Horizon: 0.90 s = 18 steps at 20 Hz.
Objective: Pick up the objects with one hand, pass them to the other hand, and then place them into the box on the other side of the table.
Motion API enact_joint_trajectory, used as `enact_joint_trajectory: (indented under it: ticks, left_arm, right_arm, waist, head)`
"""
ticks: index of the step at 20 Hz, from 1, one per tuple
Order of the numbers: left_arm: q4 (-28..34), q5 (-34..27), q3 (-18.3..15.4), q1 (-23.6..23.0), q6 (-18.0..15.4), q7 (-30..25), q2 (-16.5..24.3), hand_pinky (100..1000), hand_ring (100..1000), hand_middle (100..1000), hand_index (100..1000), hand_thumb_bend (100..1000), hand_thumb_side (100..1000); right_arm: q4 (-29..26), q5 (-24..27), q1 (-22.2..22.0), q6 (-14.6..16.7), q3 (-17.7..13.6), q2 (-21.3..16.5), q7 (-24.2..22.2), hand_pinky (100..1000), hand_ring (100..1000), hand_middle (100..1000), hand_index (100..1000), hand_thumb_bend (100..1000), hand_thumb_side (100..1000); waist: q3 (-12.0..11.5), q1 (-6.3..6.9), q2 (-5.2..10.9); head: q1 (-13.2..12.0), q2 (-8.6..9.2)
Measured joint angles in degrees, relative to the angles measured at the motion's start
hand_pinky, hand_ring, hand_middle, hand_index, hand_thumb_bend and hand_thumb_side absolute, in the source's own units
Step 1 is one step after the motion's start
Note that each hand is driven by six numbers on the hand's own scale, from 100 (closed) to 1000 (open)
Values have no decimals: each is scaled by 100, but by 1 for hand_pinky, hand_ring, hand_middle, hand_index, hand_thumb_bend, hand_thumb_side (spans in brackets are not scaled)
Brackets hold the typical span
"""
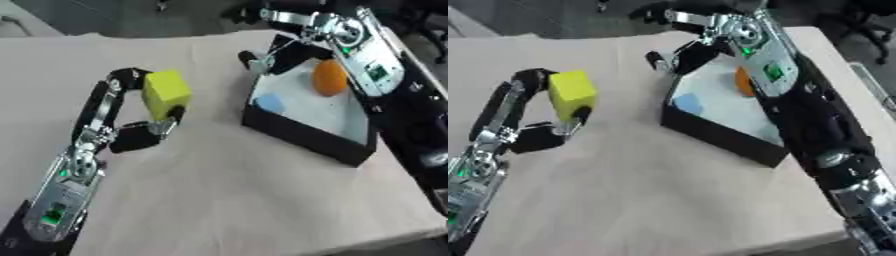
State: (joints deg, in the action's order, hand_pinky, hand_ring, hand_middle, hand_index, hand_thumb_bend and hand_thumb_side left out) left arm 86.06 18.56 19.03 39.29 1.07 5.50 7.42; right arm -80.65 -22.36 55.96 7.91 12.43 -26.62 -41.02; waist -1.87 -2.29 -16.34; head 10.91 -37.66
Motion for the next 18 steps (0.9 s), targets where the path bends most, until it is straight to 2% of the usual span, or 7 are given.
enact_joint_trajectory:
  ticks: [5,8,10,12,15,18]
  left_arm:
    - [-5,228,14,97,-97,46,-145,828,614,550,578,100,125]
    - [-5,391,15,119,-149,75,-201,827,615,551,578,100,116]
    - [-8,517,14,136,-182,92,-235,827,616,551,578,100,107]
    - [-32,622,13,145,-204,109,-240,826,615,551,578,100,100]
    - [-123,736,11,147,-207,115,-244,824,615,551,578,100,100]
    - [-203,822,9,147,-201,120,-270,825,614,550,578,100,100]
  right_arm:
    - [67,132,3,-105,58,265,-144,1000,1000,1000,1000,100,201]
    - [72,224,1,-212,78,397,-138,1000,1000,1000,1000,100,235]
    - [83,303,0,-307,113,459,-172,1000,1000,1000,1000,100,214]
    - [83,407,2,-408,143,490,-247,1000,1000,1000,1000,100,244]
    - [81,584,29,-567,144,495,-404,1000,1000,1000,1000,100,198]
    - [26,755,118,-703,143,476,-548,1000,1000,1000,1000,100,198]
  waist:
    - [-36,0,-5]
    - [-40,-7,-5]
    - [-44,-30,-5]
    - [-53,-37,-5]
    - [-56,-37,-5]
    - [-56,-54,-5]
  head:
    - [48,-2]
    - [52,-2]
    - [49,-2]
    - [41,-2]
    - [26,0]
    - [11,1]
